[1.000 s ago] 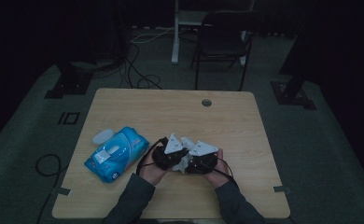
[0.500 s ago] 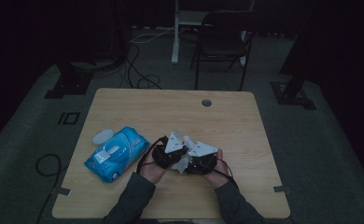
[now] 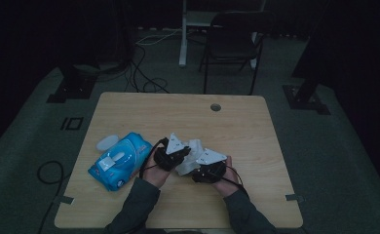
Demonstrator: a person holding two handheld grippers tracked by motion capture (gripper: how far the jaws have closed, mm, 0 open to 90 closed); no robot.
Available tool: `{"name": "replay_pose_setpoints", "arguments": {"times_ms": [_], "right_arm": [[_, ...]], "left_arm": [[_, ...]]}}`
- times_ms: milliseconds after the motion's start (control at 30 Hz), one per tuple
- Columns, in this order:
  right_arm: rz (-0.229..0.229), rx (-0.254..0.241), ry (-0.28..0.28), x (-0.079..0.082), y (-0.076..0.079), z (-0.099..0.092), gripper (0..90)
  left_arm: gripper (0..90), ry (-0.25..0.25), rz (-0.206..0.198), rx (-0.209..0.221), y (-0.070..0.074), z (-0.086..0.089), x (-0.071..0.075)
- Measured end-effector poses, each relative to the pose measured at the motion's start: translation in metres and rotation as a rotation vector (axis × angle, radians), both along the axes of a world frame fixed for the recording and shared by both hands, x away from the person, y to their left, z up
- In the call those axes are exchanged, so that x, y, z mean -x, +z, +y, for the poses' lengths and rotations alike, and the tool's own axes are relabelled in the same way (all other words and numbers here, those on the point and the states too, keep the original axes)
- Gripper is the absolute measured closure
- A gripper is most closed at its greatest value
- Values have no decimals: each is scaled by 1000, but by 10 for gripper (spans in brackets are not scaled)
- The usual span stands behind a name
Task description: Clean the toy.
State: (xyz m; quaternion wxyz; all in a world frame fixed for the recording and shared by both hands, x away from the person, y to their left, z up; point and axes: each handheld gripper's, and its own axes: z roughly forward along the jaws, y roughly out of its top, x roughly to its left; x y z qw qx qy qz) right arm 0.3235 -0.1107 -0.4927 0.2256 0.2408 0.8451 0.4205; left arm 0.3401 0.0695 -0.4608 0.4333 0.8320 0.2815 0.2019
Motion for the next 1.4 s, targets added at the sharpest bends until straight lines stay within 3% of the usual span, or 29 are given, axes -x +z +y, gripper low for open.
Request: {"name": "replay_pose_setpoints", "arguments": {"times_ms": [300,400,600,767,1133,1400], "right_arm": [[2,-4,-11,-2,1,-4,340],[3,-6,-15,-3,1,-5,340],[3,-6,-22,-4,0,-6,341],[-1,-2,-18,-2,0,-5,341],[-15,10,3,2,0,-3,340],[-20,14,10,3,1,-1,341]], "left_arm": [[880,-104,4,-10,-1,-19,15],[879,-146,21,16,-3,-21,17],[879,-169,33,31,-5,-22,17],[878,-149,29,41,-5,-18,14],[878,-80,23,19,0,-3,-3],[878,-64,15,-1,4,-1,-10]]}}
